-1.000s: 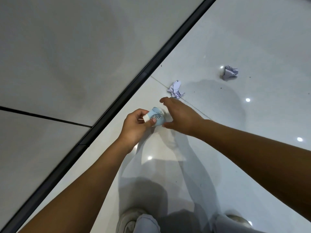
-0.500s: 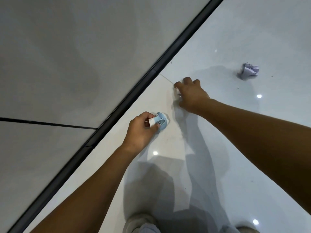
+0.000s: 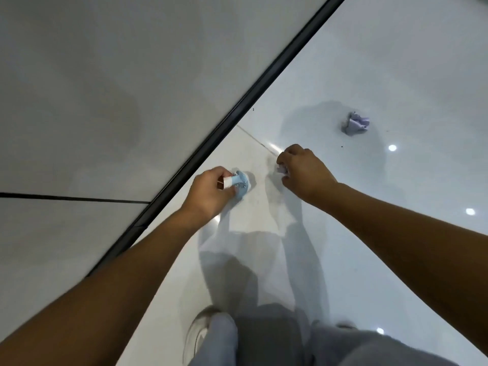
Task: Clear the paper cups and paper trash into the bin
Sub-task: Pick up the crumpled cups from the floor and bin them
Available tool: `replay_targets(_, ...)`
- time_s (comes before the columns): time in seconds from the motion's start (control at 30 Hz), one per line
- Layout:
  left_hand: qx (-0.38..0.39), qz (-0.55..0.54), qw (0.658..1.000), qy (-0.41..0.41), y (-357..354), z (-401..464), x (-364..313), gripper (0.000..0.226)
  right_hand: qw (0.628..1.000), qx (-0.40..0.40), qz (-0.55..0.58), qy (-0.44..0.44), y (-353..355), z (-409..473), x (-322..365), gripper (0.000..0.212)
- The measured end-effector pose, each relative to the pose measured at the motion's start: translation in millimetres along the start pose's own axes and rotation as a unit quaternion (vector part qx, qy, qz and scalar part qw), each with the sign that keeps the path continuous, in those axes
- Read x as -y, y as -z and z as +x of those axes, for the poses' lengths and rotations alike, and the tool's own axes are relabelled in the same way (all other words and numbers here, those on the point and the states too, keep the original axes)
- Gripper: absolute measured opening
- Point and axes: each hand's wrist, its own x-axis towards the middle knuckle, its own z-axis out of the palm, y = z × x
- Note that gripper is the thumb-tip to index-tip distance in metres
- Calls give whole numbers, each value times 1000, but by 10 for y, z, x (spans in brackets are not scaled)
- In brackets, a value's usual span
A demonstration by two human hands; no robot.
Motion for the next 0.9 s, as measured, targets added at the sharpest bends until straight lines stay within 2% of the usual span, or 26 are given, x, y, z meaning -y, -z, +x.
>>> replay_targets(0.1, -2, 4, 1000, 0, 305, -356, -604, 12, 1000, 1, 16, -14, 613, -459, 255, 19)
replay_targets(0.33, 10, 0, 1000, -5, 1216, -1747, -2078, 10, 995, 2, 68, -74, 2471, -1554, 1204, 30)
replay_targets(0.57, -27, -45, 998, 20, 2370, -3192, -3330, 12, 992, 8, 103, -70, 4199, -2488, 2404, 31)
replay_targets(0.7, -80, -59, 995, 25, 2849, -3882, -3738, 9, 995, 16, 101, -19, 4807, -2828, 2952, 30)
replay_targets(0.9, -193, -129, 971, 64, 3277, -4877, -3734, 13, 995, 38, 23, 85, 5265, -3120, 3687, 31)
